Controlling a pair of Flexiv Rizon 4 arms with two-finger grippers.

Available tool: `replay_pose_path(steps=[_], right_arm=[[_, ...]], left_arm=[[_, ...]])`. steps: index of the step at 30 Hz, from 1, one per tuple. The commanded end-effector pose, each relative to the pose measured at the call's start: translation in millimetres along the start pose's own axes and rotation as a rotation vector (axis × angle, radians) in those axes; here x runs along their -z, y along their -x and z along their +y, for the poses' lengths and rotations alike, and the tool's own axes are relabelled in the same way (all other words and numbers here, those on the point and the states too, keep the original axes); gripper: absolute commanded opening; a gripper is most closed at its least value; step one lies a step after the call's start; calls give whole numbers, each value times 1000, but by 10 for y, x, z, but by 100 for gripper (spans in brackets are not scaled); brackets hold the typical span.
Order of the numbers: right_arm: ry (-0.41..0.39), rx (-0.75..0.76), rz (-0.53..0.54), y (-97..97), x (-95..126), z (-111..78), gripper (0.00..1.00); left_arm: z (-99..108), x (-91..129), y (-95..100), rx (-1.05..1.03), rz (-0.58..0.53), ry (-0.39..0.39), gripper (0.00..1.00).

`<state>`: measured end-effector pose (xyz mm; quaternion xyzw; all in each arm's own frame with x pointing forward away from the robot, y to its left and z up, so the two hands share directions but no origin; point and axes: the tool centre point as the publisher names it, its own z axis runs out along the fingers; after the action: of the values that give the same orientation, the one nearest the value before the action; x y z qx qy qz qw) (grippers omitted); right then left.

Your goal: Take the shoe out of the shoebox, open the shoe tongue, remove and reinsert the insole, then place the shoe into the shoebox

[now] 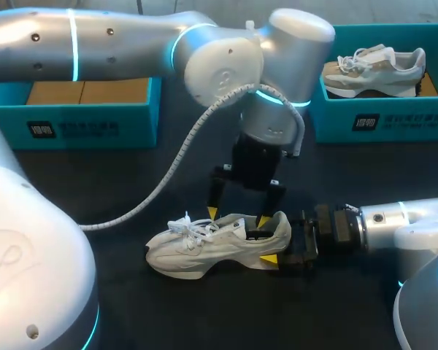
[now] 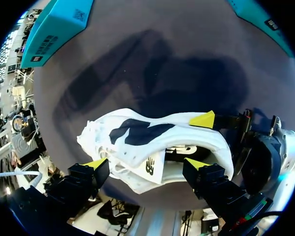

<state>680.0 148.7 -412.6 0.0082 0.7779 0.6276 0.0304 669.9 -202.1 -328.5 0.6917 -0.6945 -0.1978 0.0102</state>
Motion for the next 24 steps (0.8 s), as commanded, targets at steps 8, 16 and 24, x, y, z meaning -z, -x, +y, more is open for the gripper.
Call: replay_pose_path(steps=[8,16,24], right_arm=[[-5,0,-2,-6,-25,3,0],[-5,0,-2,-6,-25,3,0],[-5,0,-2,-6,-25,3,0]], left_arm=[[80,-79,105,15,-39,6,100],[90,-129,153,31,-67,-16,100],[91,-135,215,45,-73,-32,100]])
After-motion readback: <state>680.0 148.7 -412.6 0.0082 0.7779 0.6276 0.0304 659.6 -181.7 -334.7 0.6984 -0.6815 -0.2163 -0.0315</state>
